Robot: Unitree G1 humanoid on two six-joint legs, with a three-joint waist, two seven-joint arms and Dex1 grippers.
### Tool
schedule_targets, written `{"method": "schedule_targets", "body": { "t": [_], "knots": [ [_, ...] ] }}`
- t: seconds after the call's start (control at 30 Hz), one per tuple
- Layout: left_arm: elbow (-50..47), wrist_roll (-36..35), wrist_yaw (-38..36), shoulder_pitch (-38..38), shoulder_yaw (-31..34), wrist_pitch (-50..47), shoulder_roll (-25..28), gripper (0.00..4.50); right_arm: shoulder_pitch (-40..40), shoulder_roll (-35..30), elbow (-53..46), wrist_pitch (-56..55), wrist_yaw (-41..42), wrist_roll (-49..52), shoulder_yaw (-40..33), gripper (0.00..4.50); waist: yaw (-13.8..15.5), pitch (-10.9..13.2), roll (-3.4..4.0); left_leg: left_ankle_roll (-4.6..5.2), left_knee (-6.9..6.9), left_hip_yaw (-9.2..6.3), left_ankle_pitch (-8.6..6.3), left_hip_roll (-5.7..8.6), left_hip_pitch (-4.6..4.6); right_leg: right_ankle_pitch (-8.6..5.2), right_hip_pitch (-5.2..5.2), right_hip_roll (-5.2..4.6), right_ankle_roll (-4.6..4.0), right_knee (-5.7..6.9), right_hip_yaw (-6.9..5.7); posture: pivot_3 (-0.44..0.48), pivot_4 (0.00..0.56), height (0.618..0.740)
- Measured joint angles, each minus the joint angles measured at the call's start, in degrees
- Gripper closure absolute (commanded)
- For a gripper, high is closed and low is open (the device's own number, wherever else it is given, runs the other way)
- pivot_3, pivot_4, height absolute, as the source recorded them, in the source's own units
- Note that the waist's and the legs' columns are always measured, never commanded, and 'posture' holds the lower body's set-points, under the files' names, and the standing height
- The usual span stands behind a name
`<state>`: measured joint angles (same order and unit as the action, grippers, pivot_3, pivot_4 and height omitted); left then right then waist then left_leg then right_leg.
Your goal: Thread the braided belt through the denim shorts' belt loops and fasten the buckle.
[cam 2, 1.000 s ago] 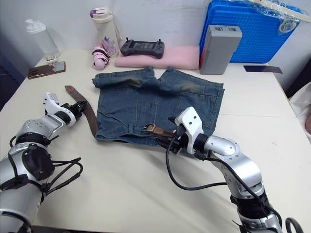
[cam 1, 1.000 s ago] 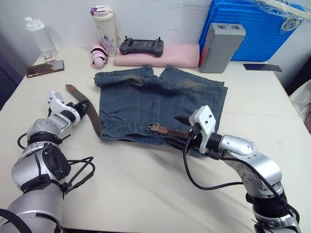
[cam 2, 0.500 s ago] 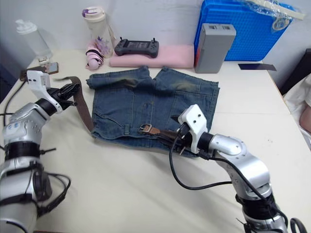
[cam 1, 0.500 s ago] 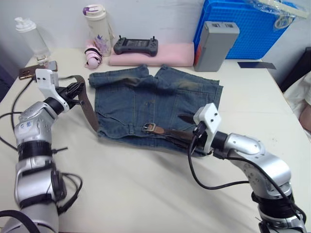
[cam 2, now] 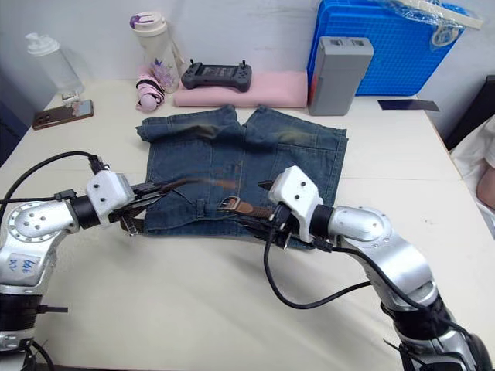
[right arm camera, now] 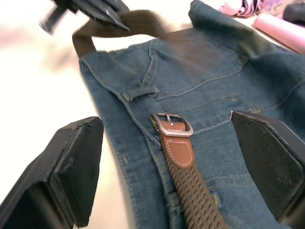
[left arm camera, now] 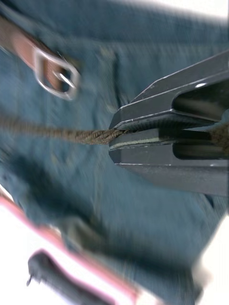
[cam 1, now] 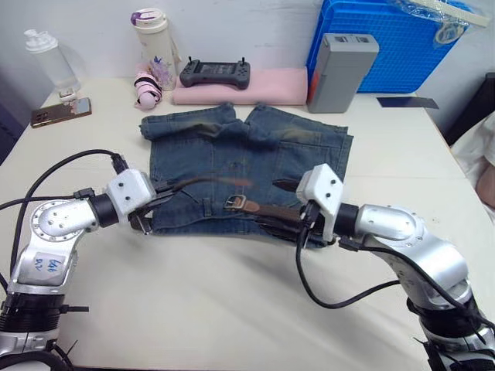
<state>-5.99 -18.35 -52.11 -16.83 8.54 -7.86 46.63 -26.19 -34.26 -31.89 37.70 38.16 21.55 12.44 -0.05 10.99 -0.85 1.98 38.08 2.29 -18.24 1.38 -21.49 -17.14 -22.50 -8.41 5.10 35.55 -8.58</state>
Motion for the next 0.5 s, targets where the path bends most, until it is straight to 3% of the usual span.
{"method": "schedule_targets", "body": {
  "t": [0.2,0.5],
  "knots": [
    [2.46,-15.45,-13.70,-5.34,0.36,-19.72,5.82,4.47,-1.89,1.44,7.40,-17.34,0.05,-14.05,8.90,0.00,-0.05,0.01,0.01,0.01,0.04,0.01,0.00,0.00,-0.02,0.00,0.01,0.10,0.00,0.00,-0.07,0.000,0.150,0.712],
    [16.19,-17.90,-30.99,-20.80,-9.26,-32.56,7.92,4.47,-1.40,3.78,13.35,-29.08,0.27,-22.35,11.81,0.00,0.03,0.02,-0.01,0.02,0.22,0.01,0.01,-0.03,-0.08,-0.01,0.04,0.56,-0.01,0.02,0.09,0.000,0.150,0.712]
  ]
}}
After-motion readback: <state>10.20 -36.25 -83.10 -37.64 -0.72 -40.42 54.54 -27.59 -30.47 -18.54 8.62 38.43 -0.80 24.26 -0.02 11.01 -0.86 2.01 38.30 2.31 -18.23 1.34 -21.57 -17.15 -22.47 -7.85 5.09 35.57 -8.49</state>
